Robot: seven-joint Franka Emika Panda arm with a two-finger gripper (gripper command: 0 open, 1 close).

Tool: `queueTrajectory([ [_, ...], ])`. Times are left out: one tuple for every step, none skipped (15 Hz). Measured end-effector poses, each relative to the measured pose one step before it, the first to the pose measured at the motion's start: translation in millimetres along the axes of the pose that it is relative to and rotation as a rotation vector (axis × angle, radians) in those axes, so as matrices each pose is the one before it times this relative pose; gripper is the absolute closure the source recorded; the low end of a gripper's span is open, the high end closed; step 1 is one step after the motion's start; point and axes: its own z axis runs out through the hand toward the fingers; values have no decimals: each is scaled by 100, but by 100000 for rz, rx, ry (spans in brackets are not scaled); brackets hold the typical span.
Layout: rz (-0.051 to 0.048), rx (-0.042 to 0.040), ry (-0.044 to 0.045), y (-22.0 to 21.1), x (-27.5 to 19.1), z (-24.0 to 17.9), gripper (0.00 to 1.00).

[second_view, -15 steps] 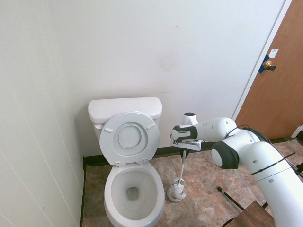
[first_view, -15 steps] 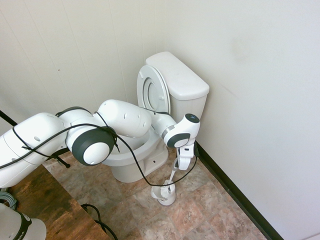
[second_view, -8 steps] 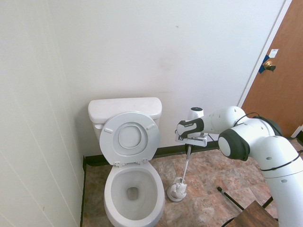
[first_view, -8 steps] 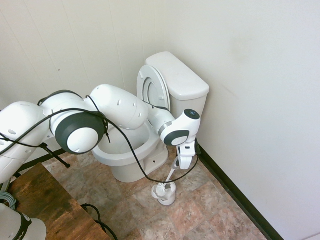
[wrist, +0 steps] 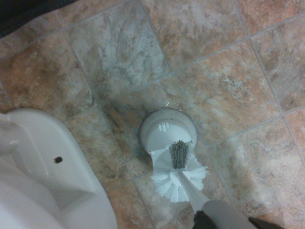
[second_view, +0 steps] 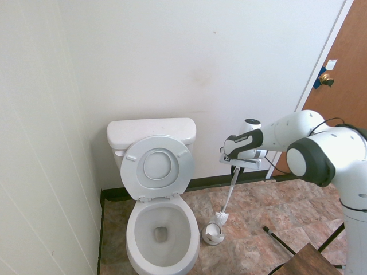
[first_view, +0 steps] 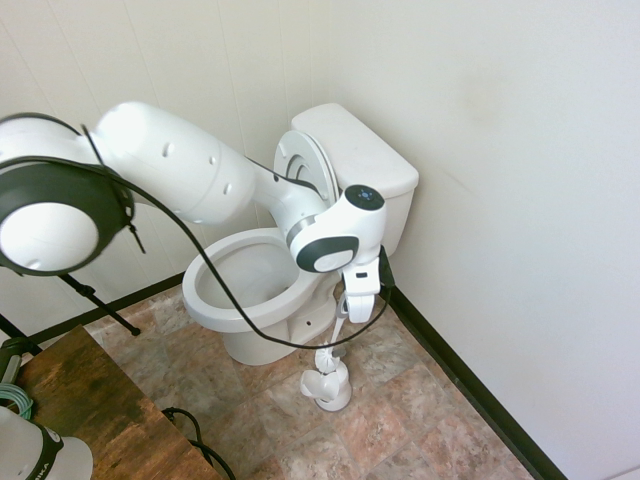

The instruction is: Clean the toilet

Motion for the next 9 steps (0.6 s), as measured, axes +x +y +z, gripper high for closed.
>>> queueTrajectory([
  [-431, 1899, -196, 721, -784, -2028, 100],
  [-823, 2201, 9, 736, -927, -1888, 100],
  [-1407, 1960, -25, 754, -1210, -1754, 100],
  [-1941, 1672, 161, 783, -1486, -1557, 100],
  [-1997, 1378, 213, 751, -1732, -1411, 100],
  [-1934, 1641, 56, 799, -1972, -1335, 100],
  [-1536, 1461, -147, 905, -1949, -1127, 100],
  [-1360, 1187, 5, 1021, -1839, -1045, 100],
  [-1506, 1316, 150, 910, -1696, -1142, 100],
])
